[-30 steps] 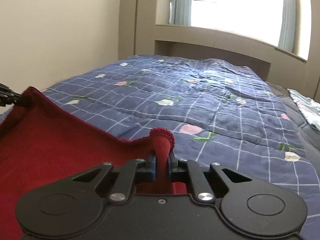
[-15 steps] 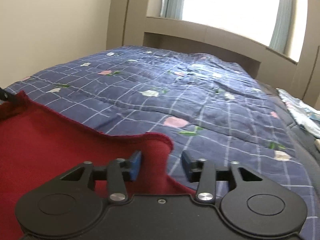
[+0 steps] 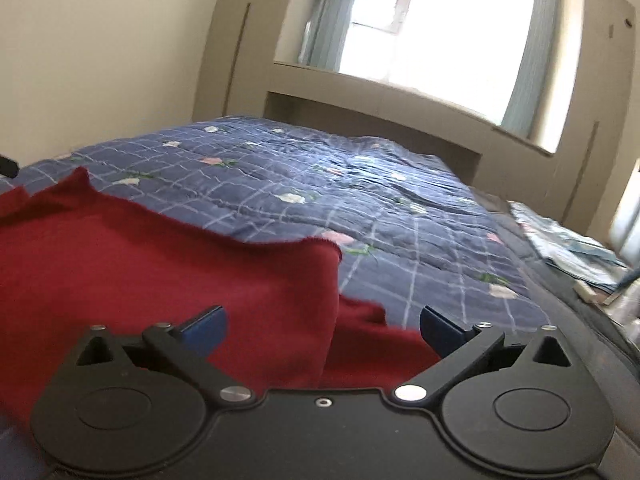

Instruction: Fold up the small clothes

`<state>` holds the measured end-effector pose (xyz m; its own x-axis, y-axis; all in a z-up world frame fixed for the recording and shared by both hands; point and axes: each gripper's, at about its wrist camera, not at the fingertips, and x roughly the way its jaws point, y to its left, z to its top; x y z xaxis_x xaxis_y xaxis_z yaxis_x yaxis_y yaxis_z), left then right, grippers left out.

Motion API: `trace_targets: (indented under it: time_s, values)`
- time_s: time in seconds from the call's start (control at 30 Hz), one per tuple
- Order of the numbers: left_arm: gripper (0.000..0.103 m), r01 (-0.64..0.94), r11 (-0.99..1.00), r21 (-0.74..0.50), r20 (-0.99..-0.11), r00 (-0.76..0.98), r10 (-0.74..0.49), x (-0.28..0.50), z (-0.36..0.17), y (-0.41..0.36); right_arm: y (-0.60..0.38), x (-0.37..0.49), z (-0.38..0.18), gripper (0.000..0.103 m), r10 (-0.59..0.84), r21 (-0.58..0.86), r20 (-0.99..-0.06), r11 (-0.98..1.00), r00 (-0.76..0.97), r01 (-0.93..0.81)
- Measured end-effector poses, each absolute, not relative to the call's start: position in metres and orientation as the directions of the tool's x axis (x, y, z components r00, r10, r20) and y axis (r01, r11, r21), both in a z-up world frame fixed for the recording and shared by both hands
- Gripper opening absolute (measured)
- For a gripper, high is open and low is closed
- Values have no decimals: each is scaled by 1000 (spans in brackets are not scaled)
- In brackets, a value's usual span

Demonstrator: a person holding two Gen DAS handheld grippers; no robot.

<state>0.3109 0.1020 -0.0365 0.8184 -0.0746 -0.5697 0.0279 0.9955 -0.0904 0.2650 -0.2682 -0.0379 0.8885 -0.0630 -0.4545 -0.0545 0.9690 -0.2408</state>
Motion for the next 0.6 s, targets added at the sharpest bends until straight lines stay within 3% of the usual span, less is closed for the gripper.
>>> trace_targets:
  time_s: [0.23, 0.37, 0.6]
  values:
    - [103, -143, 990, 7, -615, 779, 116, 281, -69, 95, -276, 243, -69, 102, -268, -283, -499, 949, 824, 137]
    - [102, -185, 972, -146, -603, 795, 61, 259, -84, 115, -289, 231, -75, 102, -264, -186, -502, 963, 824, 195]
    - [103, -184, 935, -303, -518, 855, 1, 235, -97, 138, -280, 231, -81, 102, -294, -231, -478, 951, 827, 204]
